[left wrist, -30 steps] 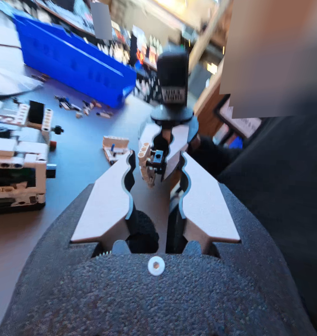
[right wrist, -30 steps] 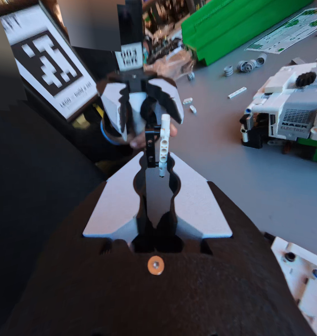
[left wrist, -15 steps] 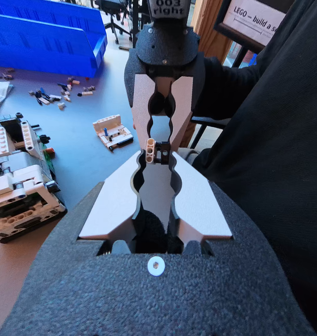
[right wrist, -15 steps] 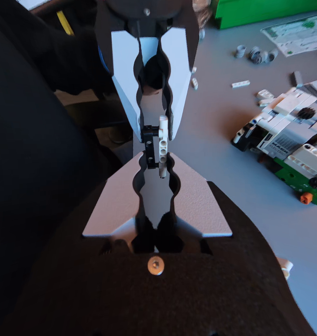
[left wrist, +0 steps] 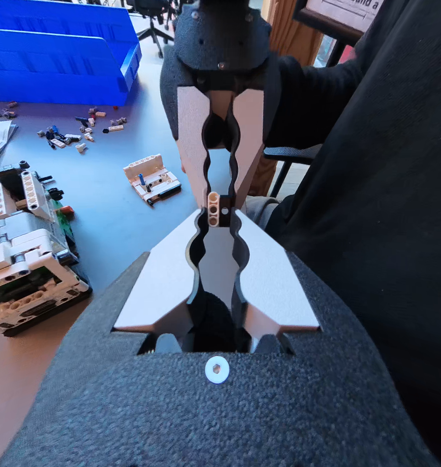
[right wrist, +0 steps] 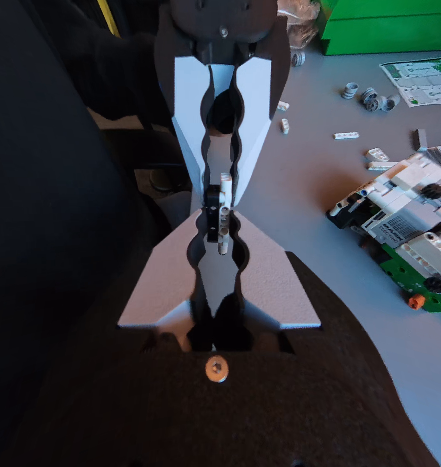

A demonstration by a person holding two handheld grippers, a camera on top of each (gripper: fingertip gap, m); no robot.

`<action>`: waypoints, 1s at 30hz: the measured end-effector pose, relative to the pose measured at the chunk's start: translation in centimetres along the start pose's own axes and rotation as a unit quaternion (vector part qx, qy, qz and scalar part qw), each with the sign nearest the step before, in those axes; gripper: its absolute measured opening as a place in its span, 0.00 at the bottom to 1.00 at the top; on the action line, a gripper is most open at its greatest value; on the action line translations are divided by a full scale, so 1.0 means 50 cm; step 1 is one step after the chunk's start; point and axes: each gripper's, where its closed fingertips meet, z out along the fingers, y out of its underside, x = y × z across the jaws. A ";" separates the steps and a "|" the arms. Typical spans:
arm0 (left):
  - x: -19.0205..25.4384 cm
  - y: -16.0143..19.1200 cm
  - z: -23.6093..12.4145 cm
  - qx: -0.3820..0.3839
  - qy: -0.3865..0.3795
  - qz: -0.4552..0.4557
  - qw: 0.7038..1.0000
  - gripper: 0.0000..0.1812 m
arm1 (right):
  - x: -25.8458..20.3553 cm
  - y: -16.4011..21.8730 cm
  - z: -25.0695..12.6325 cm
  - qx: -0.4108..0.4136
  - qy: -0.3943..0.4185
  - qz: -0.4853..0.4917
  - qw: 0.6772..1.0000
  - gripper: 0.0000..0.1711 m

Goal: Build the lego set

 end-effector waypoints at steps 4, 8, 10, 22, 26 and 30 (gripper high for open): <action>-0.002 -0.002 0.005 0.007 -0.004 0.007 1.000 0.09 | 0.003 -0.001 -0.003 -0.001 -0.002 0.003 1.000 0.09; -0.004 -0.009 0.003 0.033 -0.004 -0.002 0.999 0.09 | 0.005 -0.010 -0.005 0.009 -0.002 0.021 1.000 0.09; -0.010 -0.018 -0.004 0.060 -0.011 -0.007 0.998 0.09 | 0.013 -0.023 -0.009 0.028 0.014 0.022 0.999 0.09; -0.057 -0.025 -0.003 0.144 -0.018 -0.133 0.981 0.21 | 0.102 -0.067 -0.072 0.276 0.056 0.212 0.936 0.09; -0.076 -0.055 0.016 0.193 -0.018 -0.175 0.965 0.21 | 0.127 -0.095 -0.109 0.450 0.033 0.319 0.834 0.09; -0.094 -0.087 0.022 0.241 -0.049 -0.185 0.952 0.14 | 0.128 -0.103 -0.101 0.494 0.044 0.345 0.797 0.09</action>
